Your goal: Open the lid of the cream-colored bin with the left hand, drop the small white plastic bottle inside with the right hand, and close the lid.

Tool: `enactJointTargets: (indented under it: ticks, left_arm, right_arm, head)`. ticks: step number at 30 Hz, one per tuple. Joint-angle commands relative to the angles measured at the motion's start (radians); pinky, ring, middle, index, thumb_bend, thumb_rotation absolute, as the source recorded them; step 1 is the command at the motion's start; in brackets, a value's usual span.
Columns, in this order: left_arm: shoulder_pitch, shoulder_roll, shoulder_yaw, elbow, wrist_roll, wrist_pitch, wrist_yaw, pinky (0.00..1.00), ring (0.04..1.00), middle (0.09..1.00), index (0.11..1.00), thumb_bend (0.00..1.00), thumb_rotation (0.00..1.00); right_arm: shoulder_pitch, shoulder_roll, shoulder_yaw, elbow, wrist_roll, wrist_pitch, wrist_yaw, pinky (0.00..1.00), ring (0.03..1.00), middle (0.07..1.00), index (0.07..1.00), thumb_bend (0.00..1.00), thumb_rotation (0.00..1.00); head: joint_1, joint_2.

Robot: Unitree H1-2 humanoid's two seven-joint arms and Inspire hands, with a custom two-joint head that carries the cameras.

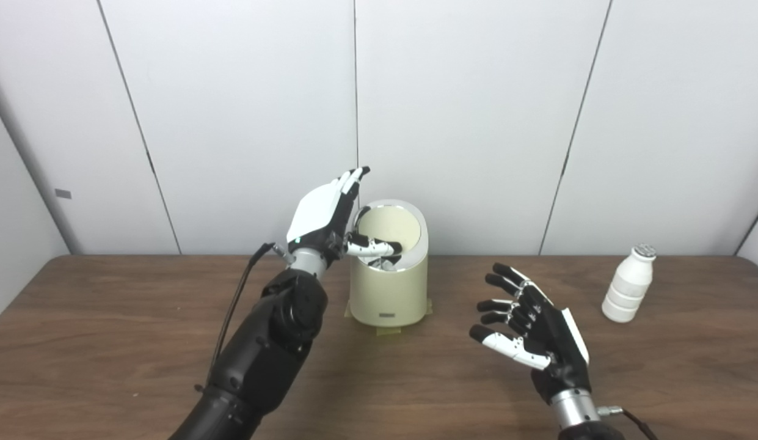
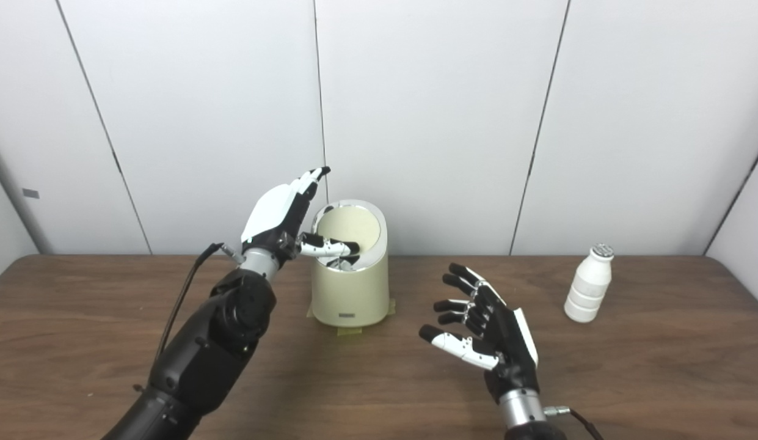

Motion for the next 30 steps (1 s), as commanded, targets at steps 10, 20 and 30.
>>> enactJointTargets:
  ticks: [10, 20, 30]
  left_arm:
    - [-0.06, 0.104, -0.194, -0.034, 0.299, 0.063, -0.071, 0.78, 0.971, 1.0, 1.0, 0.87, 0.03]
    - [-0.052, 0.126, -0.204, -0.081, 0.386, 0.081, -0.122, 0.73, 0.954, 1.0, 1.0, 0.83, 0.0]
    - [-0.047, 0.124, -0.189, -0.083, 0.4, 0.081, -0.124, 0.73, 0.948, 0.993, 1.0, 0.82, 0.0]
  right_arm:
    - [-0.045, 0.003, 0.001, -0.039, 0.001, -0.039, 0.001, 0.53, 0.605, 0.793, 0.797, 0.85, 0.18]
    - [-0.048, 0.003, 0.004, -0.029, -0.002, -0.049, 0.001, 0.53, 0.597, 0.788, 0.796, 0.85, 0.18]
    - [-0.047, 0.002, 0.002, -0.026, 0.0, -0.051, 0.001, 0.52, 0.604, 0.791, 0.799, 0.84, 0.18]
  head:
    - [-0.001, 0.002]
    - [0.002, -0.003]
    - [0.004, -0.009]
